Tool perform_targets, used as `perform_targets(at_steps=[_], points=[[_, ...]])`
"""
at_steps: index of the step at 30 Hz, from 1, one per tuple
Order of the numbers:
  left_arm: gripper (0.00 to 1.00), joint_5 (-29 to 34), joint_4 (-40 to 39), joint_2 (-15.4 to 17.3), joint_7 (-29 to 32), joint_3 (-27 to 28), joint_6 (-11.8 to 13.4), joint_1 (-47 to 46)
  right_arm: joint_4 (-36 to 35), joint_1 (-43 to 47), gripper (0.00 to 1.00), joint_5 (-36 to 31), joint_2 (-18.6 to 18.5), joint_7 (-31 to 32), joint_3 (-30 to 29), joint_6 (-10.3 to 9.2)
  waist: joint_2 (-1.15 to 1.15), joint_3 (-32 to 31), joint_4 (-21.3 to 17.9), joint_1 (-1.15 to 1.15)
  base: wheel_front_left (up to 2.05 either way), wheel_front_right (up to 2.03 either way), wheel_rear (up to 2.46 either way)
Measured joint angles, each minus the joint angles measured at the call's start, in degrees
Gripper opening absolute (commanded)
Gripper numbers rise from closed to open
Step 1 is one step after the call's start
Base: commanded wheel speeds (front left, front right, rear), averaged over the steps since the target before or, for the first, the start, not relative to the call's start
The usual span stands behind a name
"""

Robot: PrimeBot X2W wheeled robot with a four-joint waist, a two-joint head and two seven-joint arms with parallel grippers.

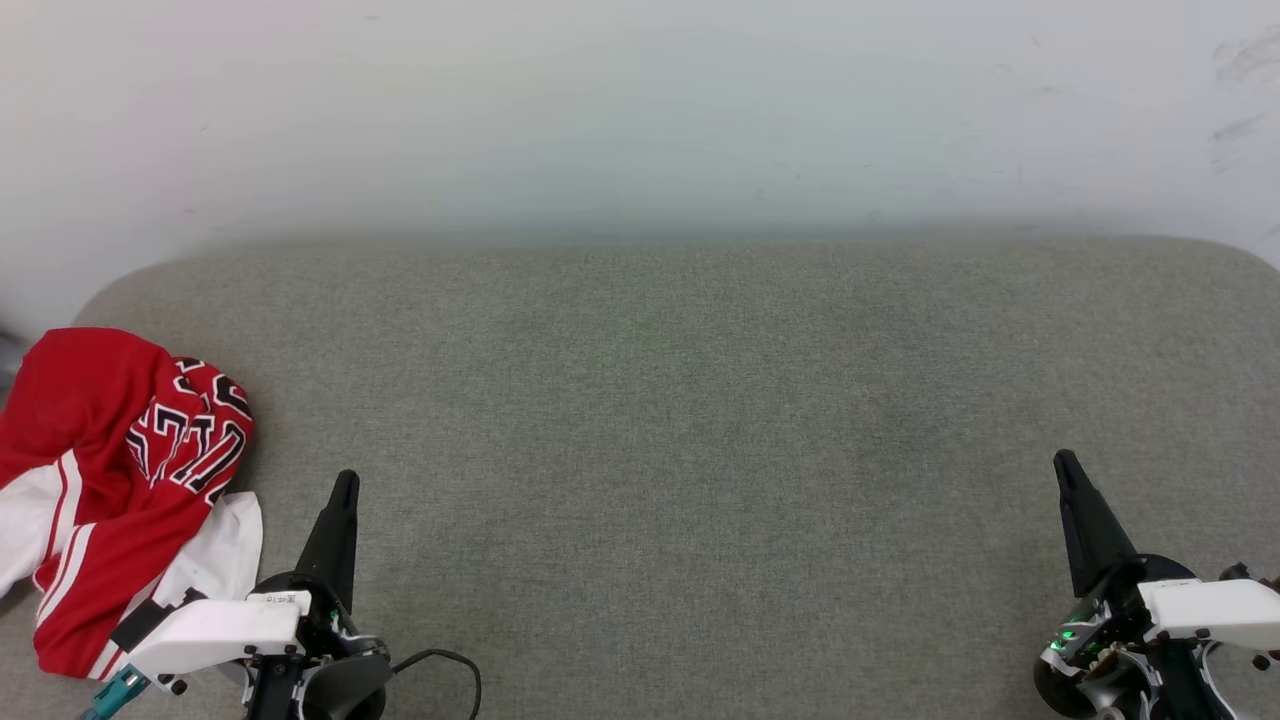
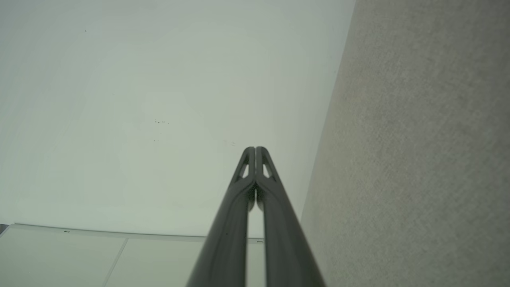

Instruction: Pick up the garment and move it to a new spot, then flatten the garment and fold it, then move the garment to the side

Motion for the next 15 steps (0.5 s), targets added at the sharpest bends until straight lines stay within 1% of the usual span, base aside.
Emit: perform_targets(at_steps=[15], points=[[0.0, 0.0, 0.0, 0.0, 0.0, 0.0, 0.0, 0.0, 0.0, 0.0, 0.0, 0.0, 0.0, 0.0, 0.0, 0.0, 0.0, 0.0, 0.0, 0.0, 0.0, 0.0, 0.0]])
